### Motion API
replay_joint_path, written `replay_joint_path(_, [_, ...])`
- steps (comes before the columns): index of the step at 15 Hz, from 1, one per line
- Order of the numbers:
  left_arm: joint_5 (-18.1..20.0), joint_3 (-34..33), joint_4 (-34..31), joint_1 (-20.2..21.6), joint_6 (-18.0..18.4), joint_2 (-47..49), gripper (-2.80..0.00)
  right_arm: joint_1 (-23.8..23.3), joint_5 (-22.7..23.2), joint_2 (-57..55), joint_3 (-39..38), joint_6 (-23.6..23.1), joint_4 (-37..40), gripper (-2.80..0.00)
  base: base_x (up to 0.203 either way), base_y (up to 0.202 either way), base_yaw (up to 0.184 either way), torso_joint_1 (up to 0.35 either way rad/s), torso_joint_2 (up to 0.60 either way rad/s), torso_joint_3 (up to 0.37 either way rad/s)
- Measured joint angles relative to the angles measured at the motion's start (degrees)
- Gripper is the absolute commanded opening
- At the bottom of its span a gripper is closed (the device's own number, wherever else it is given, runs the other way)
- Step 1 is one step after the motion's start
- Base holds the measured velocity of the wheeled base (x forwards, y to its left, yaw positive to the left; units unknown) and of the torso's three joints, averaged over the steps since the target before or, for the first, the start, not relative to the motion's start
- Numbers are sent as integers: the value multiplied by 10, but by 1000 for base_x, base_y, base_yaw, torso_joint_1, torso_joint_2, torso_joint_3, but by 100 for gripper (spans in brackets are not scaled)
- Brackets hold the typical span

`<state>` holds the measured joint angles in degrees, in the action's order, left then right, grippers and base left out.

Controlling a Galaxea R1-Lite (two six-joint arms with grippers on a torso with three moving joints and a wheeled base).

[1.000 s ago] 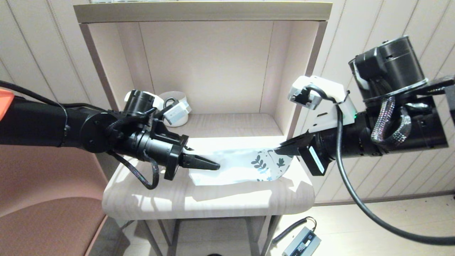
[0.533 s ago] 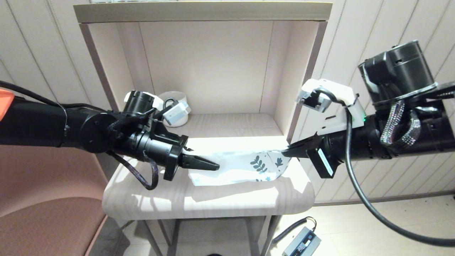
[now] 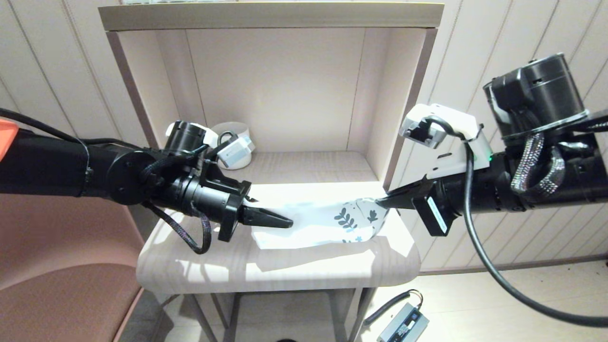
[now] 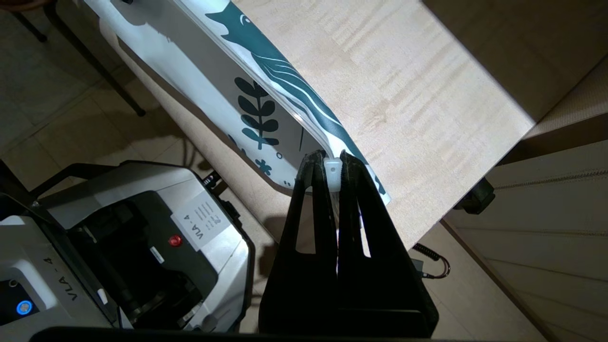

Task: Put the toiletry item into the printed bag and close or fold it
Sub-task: Close the strorage bag and place it on the desk

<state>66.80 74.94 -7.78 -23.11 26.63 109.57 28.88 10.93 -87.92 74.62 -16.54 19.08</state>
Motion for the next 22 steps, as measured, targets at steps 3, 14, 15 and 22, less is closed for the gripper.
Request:
replay_joint_path(3, [0, 0, 0, 0, 0, 0, -280, 0, 5, -1, -2, 0, -1, -280, 0, 0, 0, 0, 0, 0])
replay_joint_path(14, [1, -1, 1, 0, 0, 1, -280, 2, 38, -5, -6, 2, -17, -280, 0, 0, 0, 0, 0, 0])
replay_joint_path(15, [1, -1, 1, 0, 1, 1, -280, 2, 39, -5, -8, 2, -17, -280, 0, 0, 0, 0, 0, 0])
replay_joint_path(22, [1, -2, 0, 0, 8, 3, -280, 1, 39, -6, -14, 3, -26, 0, 0, 0, 0, 0, 0, 0])
